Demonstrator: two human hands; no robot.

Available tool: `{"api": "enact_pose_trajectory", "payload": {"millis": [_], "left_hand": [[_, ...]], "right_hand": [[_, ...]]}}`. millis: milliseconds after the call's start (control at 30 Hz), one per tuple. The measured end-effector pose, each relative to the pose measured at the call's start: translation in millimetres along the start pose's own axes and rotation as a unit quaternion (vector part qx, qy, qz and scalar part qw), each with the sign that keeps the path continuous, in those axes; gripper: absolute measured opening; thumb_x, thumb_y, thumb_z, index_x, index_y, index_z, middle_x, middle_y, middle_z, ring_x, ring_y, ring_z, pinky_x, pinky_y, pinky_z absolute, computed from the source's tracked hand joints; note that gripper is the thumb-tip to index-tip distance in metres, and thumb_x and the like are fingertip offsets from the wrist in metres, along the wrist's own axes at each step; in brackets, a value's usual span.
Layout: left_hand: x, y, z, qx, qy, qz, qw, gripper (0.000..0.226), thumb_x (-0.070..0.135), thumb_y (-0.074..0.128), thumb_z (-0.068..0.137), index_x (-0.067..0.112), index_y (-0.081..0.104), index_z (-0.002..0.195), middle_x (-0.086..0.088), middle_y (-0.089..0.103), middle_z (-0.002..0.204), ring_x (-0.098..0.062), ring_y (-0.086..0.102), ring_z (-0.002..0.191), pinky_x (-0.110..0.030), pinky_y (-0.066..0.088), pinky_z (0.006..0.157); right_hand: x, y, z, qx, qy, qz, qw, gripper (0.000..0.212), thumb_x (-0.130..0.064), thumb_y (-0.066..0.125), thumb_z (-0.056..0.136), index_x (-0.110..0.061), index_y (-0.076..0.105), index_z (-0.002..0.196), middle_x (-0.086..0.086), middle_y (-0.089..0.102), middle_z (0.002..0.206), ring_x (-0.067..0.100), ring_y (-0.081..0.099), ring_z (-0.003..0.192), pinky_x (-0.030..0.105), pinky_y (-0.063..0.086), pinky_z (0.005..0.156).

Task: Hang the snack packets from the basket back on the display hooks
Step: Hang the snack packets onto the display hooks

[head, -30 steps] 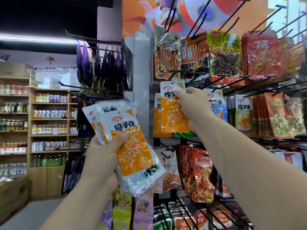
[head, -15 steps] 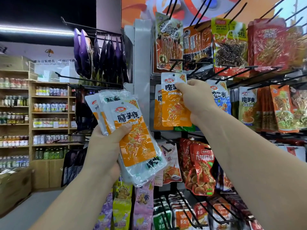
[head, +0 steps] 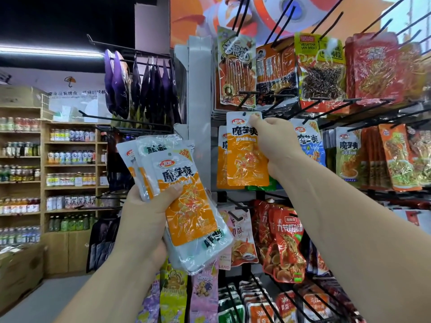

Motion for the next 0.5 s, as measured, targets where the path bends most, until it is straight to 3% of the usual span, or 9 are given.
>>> {"api": "enact_pose_trajectory", "payload": {"millis": [67,167,200,333,500], "left_hand": [[-0.7,-0.2,0.0,0.001,0.001,0.001,1.000,0.041,0.004,0.074,0.089,0.014,0.066,0.129,-0.012,0.079,0.110,-0.031,0.079,0.089,-0.048,0.066,0.070],[-1.6,-0.4,-0.1,0.000,0.003,0.003,1.000,0.040,0.003,0.073,0.090,0.015,0.067,0.127,-0.012,0.079,0.110,-0.031,0.079,0.089,-0.048,0.066,0.071],[-1.7,-0.4,-0.3,0.001,0.003,0.004,1.000,0.040,0.003,0.074,0.090,0.015,0.067,0.127,-0.012,0.079,0.110,-0.030,0.079,0.088,-0.048,0.066,0.071],[-1.9,-2.5,-0.3,0.007,0.005,0.004,1.000,0.036,0.003,0.075,0.086,0.018,0.068,0.118,-0.010,0.080,0.105,-0.028,0.079,0.083,-0.049,0.066,0.072],[-0.9,-5.8,-0.1,0.002,0.009,0.008,1.000,0.042,0.005,0.075,0.084,0.019,0.068,0.122,-0.011,0.080,0.106,-0.027,0.079,0.082,-0.049,0.066,0.072]], "right_hand": [[2.7,-0.3,4.5,0.002,-0.003,-0.010,1.000,0.040,-0.037,0.061,0.102,-0.019,0.042,0.071,0.004,0.030,0.065,0.026,0.031,0.064,0.036,0.032,0.062],[8.8,-0.7,8.0,0.009,-0.012,-0.041,0.999,0.056,-0.032,0.060,0.104,-0.020,0.028,0.059,-0.011,0.020,0.042,0.014,0.023,0.038,0.016,0.021,0.040],[12.1,0.1,8.8,0.014,-0.013,-0.053,0.998,0.058,-0.033,0.060,0.103,-0.020,0.027,0.058,-0.014,0.017,0.039,0.011,0.020,0.036,0.017,0.019,0.038],[27.3,8.0,17.3,0.046,-0.008,-0.093,0.995,0.058,-0.043,0.062,0.099,-0.022,0.031,0.055,-0.007,0.029,0.048,0.018,0.029,0.050,0.032,0.026,0.054],[29.0,16.6,24.3,0.063,-0.032,-0.211,0.975,0.056,-0.043,0.056,0.104,-0.013,0.043,0.059,0.001,0.045,0.060,0.017,0.045,0.055,0.030,0.026,0.048]]}}
Point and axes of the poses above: each hand's wrist, its own z-axis towards the middle knuckle, its own y-axis out of the palm, x = y × z, the point moved 6 cm from there along z, towards the middle knuckle
